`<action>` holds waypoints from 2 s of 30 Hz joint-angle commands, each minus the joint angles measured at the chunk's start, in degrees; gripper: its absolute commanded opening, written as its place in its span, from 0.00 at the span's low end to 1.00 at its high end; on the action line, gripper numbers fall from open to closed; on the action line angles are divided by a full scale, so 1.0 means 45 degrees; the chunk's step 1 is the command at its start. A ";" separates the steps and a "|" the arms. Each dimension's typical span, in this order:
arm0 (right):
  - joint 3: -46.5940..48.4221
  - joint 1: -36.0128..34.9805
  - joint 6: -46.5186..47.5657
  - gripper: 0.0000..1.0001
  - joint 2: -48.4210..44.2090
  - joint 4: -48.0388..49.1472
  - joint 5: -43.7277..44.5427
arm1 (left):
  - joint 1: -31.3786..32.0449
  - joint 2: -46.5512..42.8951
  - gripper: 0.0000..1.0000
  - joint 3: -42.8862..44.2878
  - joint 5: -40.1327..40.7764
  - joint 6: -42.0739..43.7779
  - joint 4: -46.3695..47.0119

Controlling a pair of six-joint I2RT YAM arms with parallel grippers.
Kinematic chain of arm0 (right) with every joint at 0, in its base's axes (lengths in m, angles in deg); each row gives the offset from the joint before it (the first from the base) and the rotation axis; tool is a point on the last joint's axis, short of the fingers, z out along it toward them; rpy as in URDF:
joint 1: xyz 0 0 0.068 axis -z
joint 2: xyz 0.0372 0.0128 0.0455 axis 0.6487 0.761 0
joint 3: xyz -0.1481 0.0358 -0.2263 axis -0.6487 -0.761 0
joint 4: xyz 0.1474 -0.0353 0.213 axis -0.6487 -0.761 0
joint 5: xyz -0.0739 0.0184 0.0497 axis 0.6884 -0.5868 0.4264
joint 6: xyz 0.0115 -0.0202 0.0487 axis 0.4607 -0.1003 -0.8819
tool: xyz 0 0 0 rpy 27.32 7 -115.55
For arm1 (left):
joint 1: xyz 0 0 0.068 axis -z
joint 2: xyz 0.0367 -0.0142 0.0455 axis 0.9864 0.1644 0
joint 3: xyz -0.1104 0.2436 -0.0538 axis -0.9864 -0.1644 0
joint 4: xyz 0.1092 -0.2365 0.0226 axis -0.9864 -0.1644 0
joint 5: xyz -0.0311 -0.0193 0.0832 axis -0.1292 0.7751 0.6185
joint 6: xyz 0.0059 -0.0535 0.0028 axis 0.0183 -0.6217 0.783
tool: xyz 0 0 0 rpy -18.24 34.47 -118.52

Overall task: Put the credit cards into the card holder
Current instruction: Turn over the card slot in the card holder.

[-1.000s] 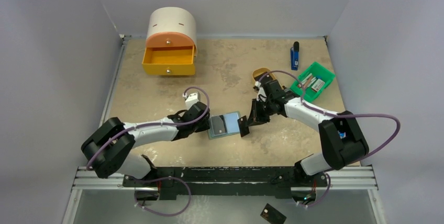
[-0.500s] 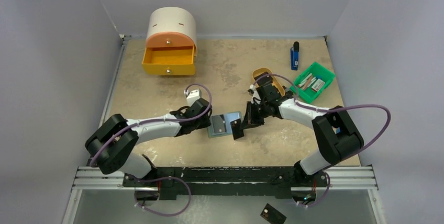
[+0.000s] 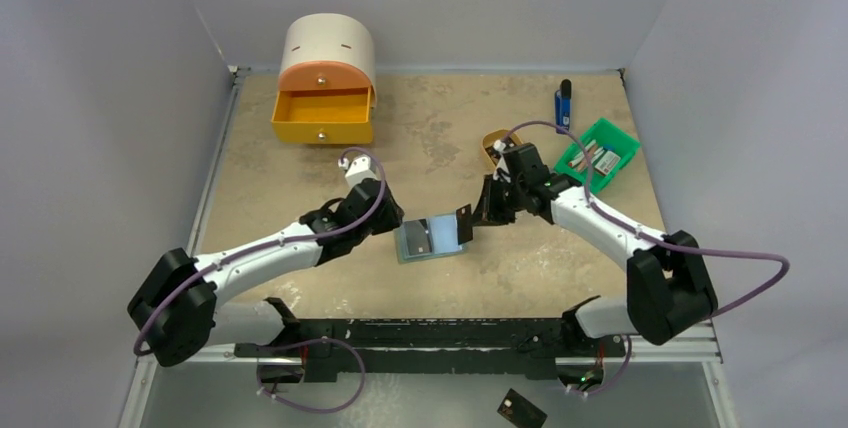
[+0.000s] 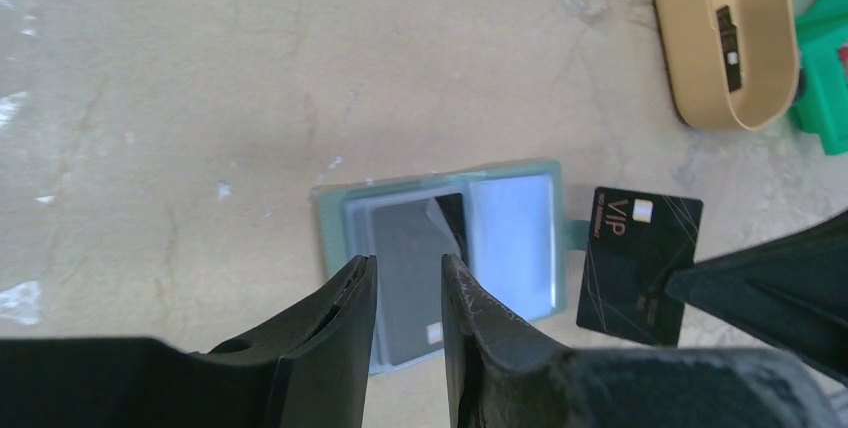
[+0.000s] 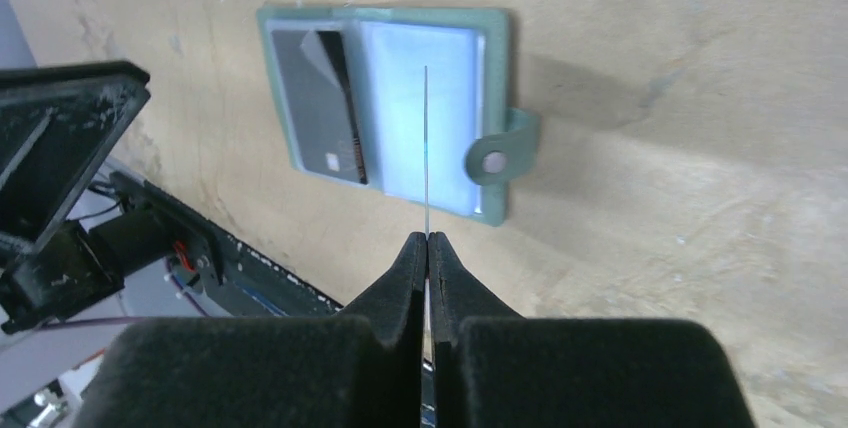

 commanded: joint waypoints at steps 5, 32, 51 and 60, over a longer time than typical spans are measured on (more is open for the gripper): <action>0.0234 0.0535 0.1077 0.00 0.0521 -0.0734 -0.0244 | -0.0060 0.1139 0.29 0.0442 -0.2140 -0.0455 0.2481; -0.0680 0.0536 0.1593 0.00 0.1481 -0.0181 -0.1328 | -0.0072 0.2586 0.28 -0.0062 -0.2753 -0.0724 0.3286; -0.0611 0.0531 0.0930 0.00 0.1238 0.1540 -0.3066 | -0.0056 0.2084 0.29 -0.0235 -0.2616 -0.0649 0.2972; -0.0403 0.0515 0.0842 0.00 0.0613 0.1415 -0.3624 | -0.0085 0.1683 0.29 -0.0094 -0.2305 -0.0542 0.2543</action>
